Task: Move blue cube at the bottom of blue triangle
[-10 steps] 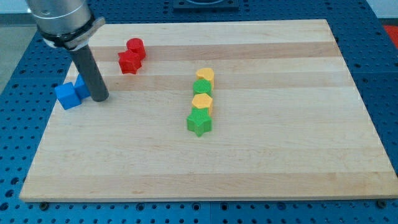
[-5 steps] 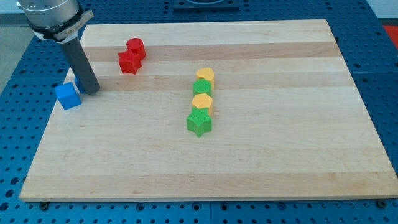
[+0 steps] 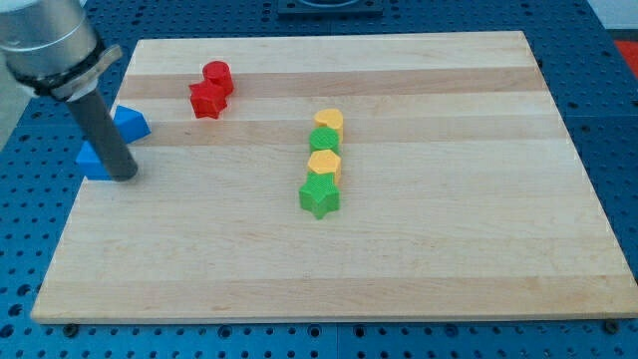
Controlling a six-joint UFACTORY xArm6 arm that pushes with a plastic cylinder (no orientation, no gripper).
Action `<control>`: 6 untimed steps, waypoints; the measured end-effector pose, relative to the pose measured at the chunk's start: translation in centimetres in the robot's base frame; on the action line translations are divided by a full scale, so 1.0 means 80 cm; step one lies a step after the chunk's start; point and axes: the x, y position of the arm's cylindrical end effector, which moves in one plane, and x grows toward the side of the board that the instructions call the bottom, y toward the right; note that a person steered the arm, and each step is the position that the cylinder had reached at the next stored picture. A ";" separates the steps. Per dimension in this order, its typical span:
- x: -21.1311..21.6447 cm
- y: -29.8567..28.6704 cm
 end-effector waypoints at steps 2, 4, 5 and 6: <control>0.021 -0.048; 0.006 -0.054; -0.007 -0.046; -0.009 -0.037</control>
